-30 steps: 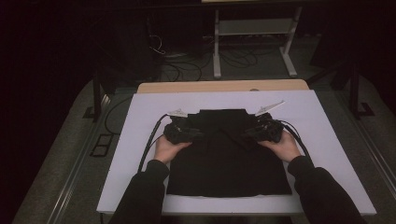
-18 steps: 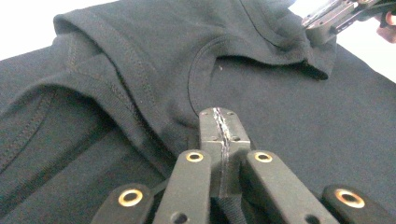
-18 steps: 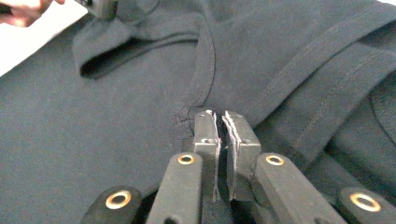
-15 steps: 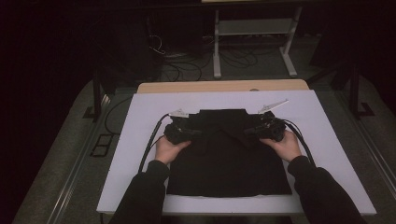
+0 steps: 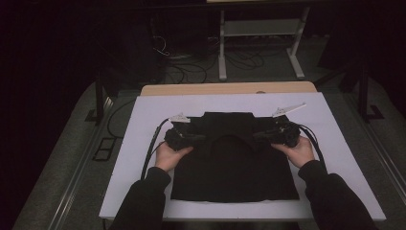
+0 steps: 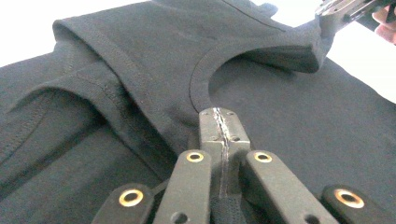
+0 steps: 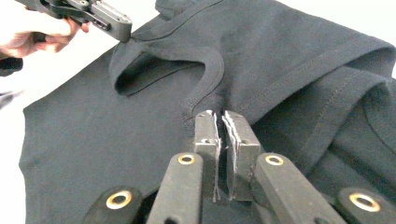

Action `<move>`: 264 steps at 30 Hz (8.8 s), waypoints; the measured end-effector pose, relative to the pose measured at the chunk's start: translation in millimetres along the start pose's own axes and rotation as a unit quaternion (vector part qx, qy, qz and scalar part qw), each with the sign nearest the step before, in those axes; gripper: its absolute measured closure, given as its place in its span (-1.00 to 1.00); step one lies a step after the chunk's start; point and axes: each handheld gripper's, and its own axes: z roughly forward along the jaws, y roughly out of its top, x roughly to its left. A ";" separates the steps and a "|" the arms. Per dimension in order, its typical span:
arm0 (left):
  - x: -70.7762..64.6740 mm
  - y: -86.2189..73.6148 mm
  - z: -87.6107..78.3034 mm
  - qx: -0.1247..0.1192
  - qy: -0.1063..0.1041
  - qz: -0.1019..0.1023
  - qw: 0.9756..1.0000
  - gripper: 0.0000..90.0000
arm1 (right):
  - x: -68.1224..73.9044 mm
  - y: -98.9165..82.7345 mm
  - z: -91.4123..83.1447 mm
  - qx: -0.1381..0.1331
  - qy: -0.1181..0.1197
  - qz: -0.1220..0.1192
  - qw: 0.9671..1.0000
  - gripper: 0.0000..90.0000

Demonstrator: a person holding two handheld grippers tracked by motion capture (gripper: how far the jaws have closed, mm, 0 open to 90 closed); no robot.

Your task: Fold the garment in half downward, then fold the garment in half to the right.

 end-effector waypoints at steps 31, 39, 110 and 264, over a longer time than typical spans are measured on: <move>-39.7 -23.4 -26.4 -0.002 -0.038 0.016 0.999 0.98 | 24.1 -39.9 -23.2 0.020 0.024 0.009 0.999 0.84; -49.9 -32.8 -33.5 0.004 -0.048 0.022 0.999 0.98 | 35.6 -48.7 -24.0 0.039 0.045 0.013 0.998 0.84; -98.2 -85.0 -48.3 0.127 -0.096 0.086 0.983 0.98 | 78.8 -99.4 -34.2 0.144 0.121 0.010 0.982 0.82; -57.7 -109.0 -76.9 0.151 0.006 -0.139 0.979 0.88 | 62.9 70.1 66.8 -0.009 -0.016 -0.079 0.997 -1.00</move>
